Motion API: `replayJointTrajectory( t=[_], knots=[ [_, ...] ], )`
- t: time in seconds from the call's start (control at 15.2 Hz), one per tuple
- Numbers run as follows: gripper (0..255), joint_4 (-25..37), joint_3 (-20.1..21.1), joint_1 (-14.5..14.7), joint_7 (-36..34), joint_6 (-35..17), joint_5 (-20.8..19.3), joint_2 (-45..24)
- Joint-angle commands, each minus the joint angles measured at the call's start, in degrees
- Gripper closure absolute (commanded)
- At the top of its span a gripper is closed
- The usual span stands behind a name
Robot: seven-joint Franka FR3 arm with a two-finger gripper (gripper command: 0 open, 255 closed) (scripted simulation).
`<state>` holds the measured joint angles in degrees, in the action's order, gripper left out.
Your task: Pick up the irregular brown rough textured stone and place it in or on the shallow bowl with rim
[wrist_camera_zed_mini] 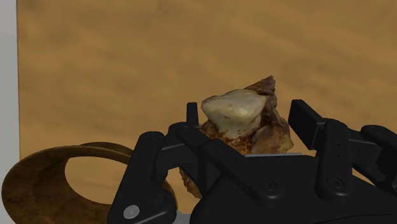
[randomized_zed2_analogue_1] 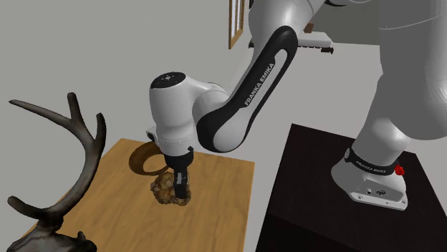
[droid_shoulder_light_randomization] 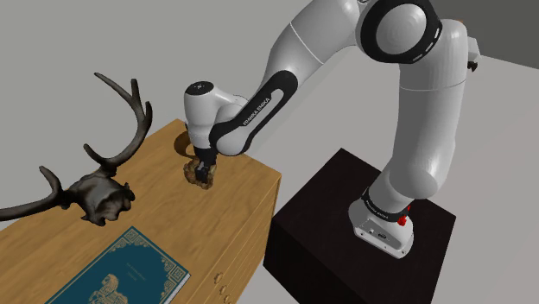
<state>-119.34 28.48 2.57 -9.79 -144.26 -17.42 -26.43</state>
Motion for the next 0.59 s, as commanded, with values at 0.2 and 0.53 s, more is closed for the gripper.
replayJointTrajectory(
  t=[0.2,0.53],
  knots=[
    [255,0.0,1.33,-1.04,1.15,2.2,1.8,2.38],
    [255,0.3,2.83,-2.2,2.6,5.11,4.1,5.31]
  ],
)
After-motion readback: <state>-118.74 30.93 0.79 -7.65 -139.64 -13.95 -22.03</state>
